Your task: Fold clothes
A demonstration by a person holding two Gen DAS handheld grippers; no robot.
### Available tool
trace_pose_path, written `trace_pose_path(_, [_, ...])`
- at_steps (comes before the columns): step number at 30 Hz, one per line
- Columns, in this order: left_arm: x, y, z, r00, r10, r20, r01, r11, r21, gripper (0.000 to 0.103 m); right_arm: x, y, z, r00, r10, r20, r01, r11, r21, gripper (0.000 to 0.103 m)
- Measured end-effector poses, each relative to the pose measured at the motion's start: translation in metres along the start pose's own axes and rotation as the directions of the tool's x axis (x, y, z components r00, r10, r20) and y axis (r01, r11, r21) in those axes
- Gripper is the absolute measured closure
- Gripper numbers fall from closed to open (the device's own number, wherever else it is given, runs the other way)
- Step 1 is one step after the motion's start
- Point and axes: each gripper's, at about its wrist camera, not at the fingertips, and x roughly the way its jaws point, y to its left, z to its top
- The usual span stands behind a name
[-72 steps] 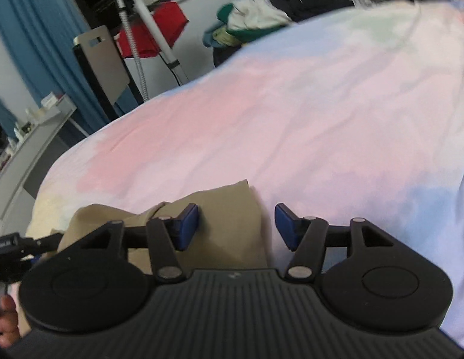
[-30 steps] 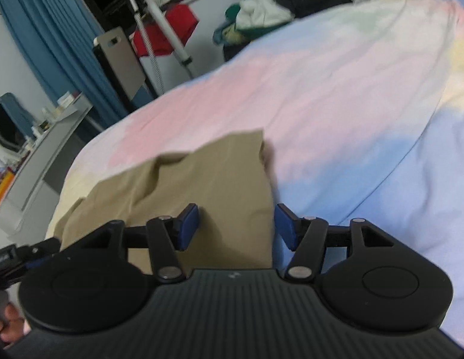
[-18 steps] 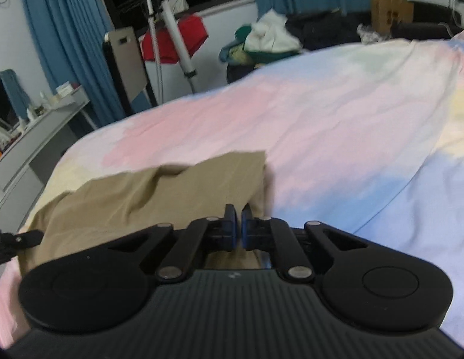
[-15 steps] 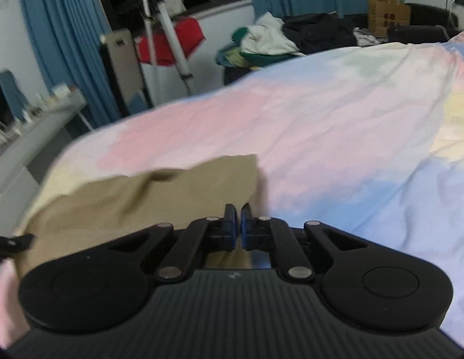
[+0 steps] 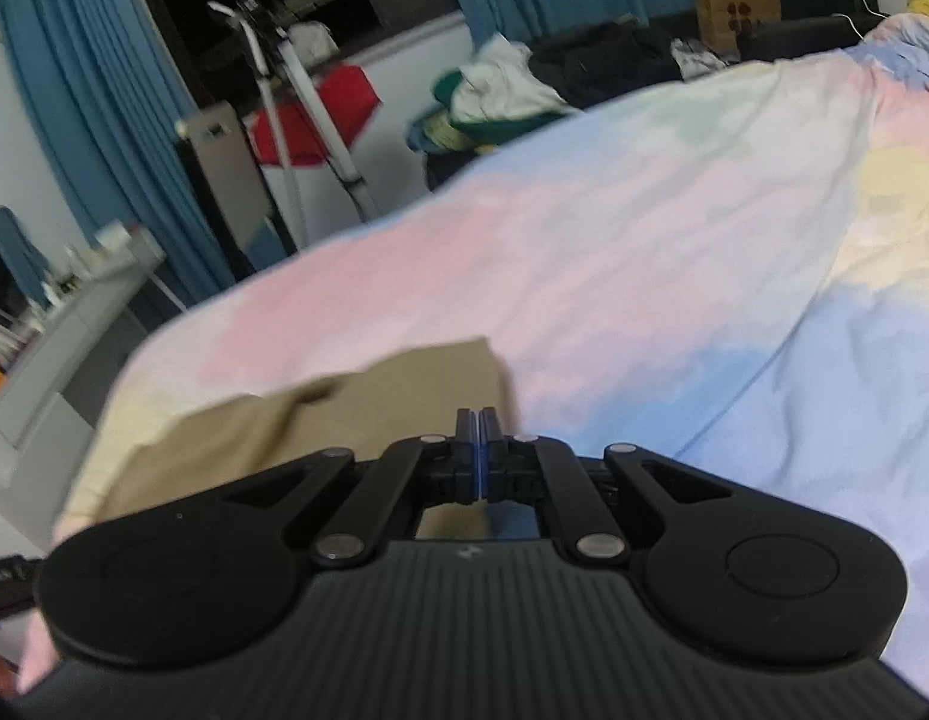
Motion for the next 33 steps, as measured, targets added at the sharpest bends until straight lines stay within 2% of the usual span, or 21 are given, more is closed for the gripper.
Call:
trace_pose_path(1, [-0.007, -0.006, -0.003, 1.000, -0.001, 0.013, 0.001, 1.000, 0.009, 0.049, -0.007, 0.002, 0.001, 1.000, 0.016, 0.010, -0.016, 1.000, 0.001, 0.099])
trace_pose_path(6, [-0.036, -0.028, -0.022, 0.999, -0.019, 0.047, 0.018, 1.000, 0.014, 0.027, -0.037, 0.015, -0.007, 0.996, 0.080, 0.033, -0.080, 0.997, -0.002, 0.098])
trace_pose_path(9, [-0.048, -0.042, -0.033, 0.996, -0.023, 0.083, 0.020, 0.999, 0.036, 0.021, -0.049, 0.022, -0.016, 0.993, 0.116, 0.026, -0.116, 0.993, -0.006, 0.098])
trace_pose_path(12, [-0.049, -0.052, -0.039, 0.996, -0.040, 0.076, 0.038, 0.999, 0.040, 0.018, -0.053, 0.026, -0.024, 0.992, 0.129, 0.007, -0.129, 0.992, -0.001, 0.098])
trace_pose_path(14, [-0.042, -0.050, -0.043, 0.997, -0.066, 0.047, 0.067, 0.998, -0.010, 0.010, -0.052, 0.028, -0.027, 0.990, 0.140, -0.005, -0.140, 0.990, 0.014, 0.098])
trace_pose_path(16, [-0.029, -0.040, -0.046, 0.992, -0.122, 0.010, 0.123, 0.987, -0.105, 0.004, -0.050, 0.030, -0.029, 0.989, 0.149, -0.014, -0.149, 0.988, 0.029, 0.097])
trace_pose_path(17, [-0.020, -0.031, -0.048, 0.987, -0.161, -0.015, 0.156, 0.972, -0.176, 0.004, -0.050, 0.030, -0.030, 0.988, 0.154, -0.019, -0.153, 0.987, 0.038, 0.096])
trace_pose_path(18, [-0.009, -0.019, -0.052, 0.978, -0.207, -0.038, 0.189, 0.945, -0.268, 0.004, -0.048, 0.030, -0.031, 0.987, 0.160, -0.023, -0.159, 0.986, 0.057, 0.096])
trace_pose_path(20, [0.013, 0.004, -0.058, 0.958, -0.283, -0.054, 0.231, 0.866, -0.443, 0.004, -0.042, 0.026, -0.033, 0.982, 0.184, -0.041, -0.177, 0.976, 0.128, 0.095])
trace_pose_path(22, [0.032, 0.023, -0.065, 0.947, -0.320, -0.035, 0.241, 0.778, -0.579, 0.005, -0.035, 0.019, -0.038, 0.970, 0.233, -0.068, -0.213, 0.952, 0.221, 0.094])
trace_pose_path(23, [0.042, 0.032, -0.068, 0.941, -0.336, -0.023, 0.244, 0.727, -0.642, 0.005, -0.030, 0.016, -0.041, 0.961, 0.264, -0.083, -0.234, 0.934, 0.271, 0.088])
trace_pose_path(24, [0.048, 0.038, -0.069, 0.938, -0.348, 0.000, 0.255, 0.688, -0.680, 0.005, -0.026, 0.014, -0.045, 0.952, 0.293, -0.092, -0.251, 0.915, 0.317, 0.082])
trace_pose_path(26, [0.054, 0.045, -0.066, 0.932, -0.359, 0.061, 0.290, 0.632, -0.719, 0.006, -0.020, 0.010, -0.051, 0.936, 0.340, -0.097, -0.276, 0.874, 0.401, 0.043])
trace_pose_path(28, [0.060, 0.048, -0.064, 0.933, -0.348, 0.087, 0.293, 0.602, -0.743, 0.007, -0.017, 0.008, -0.059, 0.922, 0.376, -0.090, -0.293, 0.832, 0.472, 0.027])
trace_pose_path(29, [0.062, 0.050, -0.063, 0.935, -0.341, 0.095, 0.291, 0.589, -0.754, 0.010, -0.014, 0.006, -0.062, 0.913, 0.399, -0.086, -0.306, 0.807, 0.505, 0.026])
trace_pose_path(30, [0.063, 0.050, -0.063, 0.938, -0.332, 0.099, 0.288, 0.589, -0.755, 0.025, -0.010, 0.005, -0.066, 0.902, 0.423, -0.087, -0.315, 0.782, 0.537, 0.026])
trace_pose_path(31, [0.064, 0.050, -0.062, 0.942, -0.321, 0.099, 0.283, 0.597, -0.751, 0.036, -0.004, 0.004, -0.071, 0.889, 0.449, -0.091, -0.319, 0.748, 0.582, 0.026])
trace_pose_path(33, [0.063, 0.049, -0.059, 0.942, -0.318, 0.110, 0.291, 0.607, -0.740, 0.045, 0.011, 0.001, -0.081, 0.857, 0.504, -0.103, -0.312, 0.668, 0.676, 0.026])
